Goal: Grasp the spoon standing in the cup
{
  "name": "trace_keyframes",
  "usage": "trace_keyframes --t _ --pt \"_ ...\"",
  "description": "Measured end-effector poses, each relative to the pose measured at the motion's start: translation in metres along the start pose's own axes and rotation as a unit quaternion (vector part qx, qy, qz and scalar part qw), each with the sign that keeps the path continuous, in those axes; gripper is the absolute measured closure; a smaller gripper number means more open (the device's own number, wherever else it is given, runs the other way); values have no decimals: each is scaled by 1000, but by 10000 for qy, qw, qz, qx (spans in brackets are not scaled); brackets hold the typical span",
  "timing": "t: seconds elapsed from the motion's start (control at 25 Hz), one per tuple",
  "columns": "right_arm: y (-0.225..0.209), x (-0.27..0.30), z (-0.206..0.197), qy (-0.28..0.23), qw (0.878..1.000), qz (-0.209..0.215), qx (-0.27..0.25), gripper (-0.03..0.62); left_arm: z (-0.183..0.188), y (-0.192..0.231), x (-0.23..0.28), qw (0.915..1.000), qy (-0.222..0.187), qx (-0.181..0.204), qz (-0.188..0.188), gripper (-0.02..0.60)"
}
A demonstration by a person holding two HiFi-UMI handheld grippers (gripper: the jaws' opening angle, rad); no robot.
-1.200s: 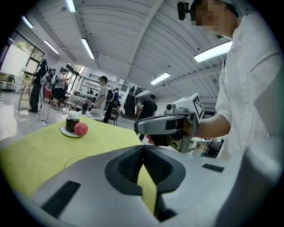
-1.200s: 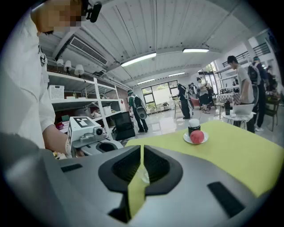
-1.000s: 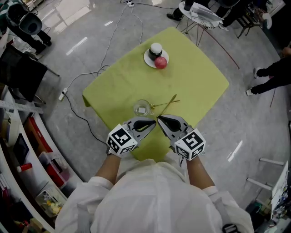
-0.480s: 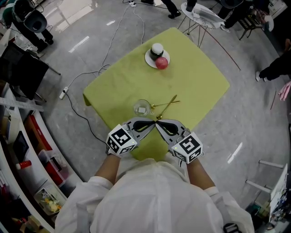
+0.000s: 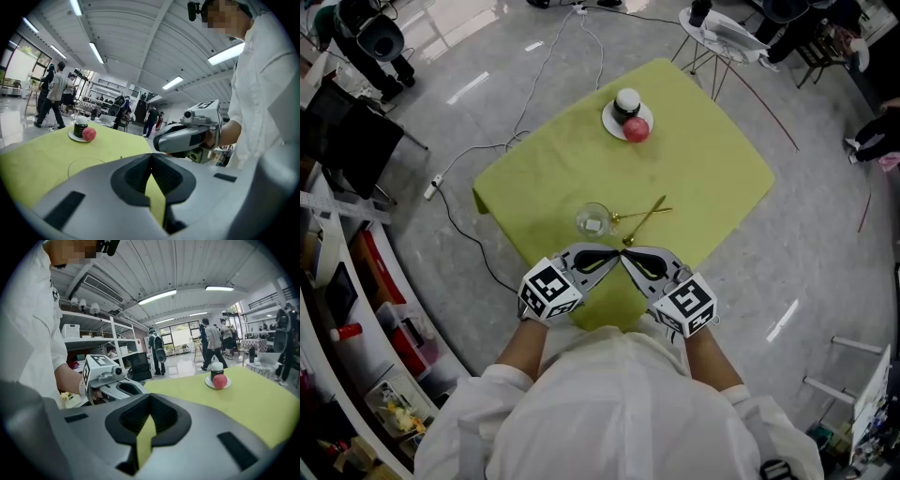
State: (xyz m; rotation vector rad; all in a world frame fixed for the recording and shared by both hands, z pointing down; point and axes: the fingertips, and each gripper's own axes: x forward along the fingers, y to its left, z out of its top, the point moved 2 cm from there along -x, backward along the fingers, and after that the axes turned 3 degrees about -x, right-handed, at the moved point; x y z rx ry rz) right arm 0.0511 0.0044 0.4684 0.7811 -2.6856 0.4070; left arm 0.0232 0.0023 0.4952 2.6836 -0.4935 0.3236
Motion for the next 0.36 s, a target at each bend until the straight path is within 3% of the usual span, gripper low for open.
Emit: trace_keyframes --t 0.36 --pt "1 0 -1 11 10000 29 -69 591 -1 -2 1 10000 -32 -9 43 577"
